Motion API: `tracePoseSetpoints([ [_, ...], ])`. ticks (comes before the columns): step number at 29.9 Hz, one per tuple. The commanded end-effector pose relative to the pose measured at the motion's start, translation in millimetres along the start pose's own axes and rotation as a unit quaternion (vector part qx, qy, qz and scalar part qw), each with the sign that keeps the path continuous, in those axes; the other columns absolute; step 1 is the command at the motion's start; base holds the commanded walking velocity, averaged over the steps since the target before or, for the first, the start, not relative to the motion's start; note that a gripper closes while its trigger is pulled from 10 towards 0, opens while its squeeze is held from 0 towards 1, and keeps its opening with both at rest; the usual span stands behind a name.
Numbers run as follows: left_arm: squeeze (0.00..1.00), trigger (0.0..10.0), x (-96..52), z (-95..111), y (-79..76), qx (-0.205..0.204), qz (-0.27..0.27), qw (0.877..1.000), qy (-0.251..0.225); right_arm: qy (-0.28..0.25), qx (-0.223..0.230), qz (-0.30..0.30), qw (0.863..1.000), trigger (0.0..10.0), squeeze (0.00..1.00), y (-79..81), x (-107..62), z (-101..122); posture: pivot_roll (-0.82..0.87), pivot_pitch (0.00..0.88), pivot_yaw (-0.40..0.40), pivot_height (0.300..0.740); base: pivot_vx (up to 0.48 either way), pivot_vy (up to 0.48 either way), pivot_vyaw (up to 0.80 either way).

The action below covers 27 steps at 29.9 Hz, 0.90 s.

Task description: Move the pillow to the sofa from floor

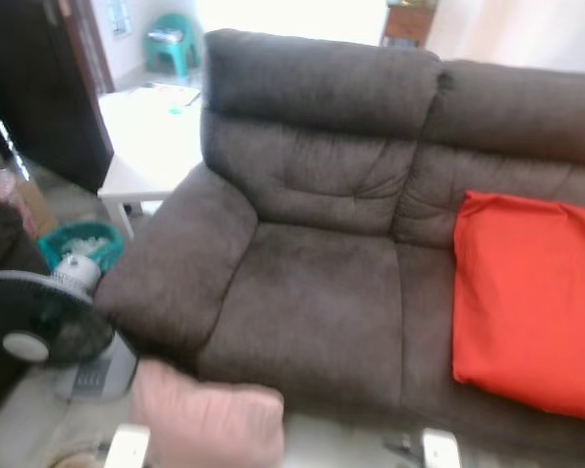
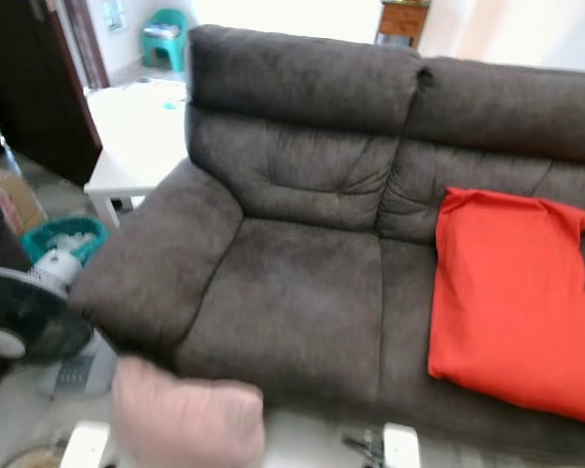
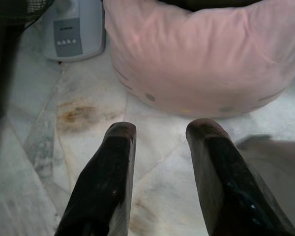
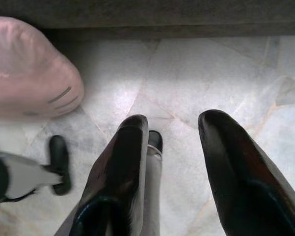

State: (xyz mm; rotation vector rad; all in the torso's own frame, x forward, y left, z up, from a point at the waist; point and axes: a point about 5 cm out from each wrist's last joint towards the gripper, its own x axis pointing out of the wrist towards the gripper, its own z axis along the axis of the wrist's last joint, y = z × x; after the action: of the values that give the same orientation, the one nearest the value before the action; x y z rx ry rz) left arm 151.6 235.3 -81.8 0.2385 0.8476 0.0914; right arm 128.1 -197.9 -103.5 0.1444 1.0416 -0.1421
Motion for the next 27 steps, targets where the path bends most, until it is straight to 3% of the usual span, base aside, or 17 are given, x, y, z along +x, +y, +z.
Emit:
tracePoseSetpoints([
  [1, 0.00, 10.0, 0.1, -0.4, 5.7, 0.003, 0.006, 1.000, 0.004, -0.009, 0.007, 0.006, 1.000, 10.0, 0.00, 6.0, 1.9, 6.6, 0.15, 0.001, -0.072, 0.740, 0.000, 0.356, 0.00],
  [27, 0.00, 10.0, 0.1, -0.4, 5.9, 0.002, 0.005, 1.000, 0.004, -0.008, 0.006, 0.008, 1.000, 10.0, 0.00, 6.3, 2.0, 6.4, 0.15, 0.003, -0.070, 0.740, 0.000, 0.355, 0.00],
])
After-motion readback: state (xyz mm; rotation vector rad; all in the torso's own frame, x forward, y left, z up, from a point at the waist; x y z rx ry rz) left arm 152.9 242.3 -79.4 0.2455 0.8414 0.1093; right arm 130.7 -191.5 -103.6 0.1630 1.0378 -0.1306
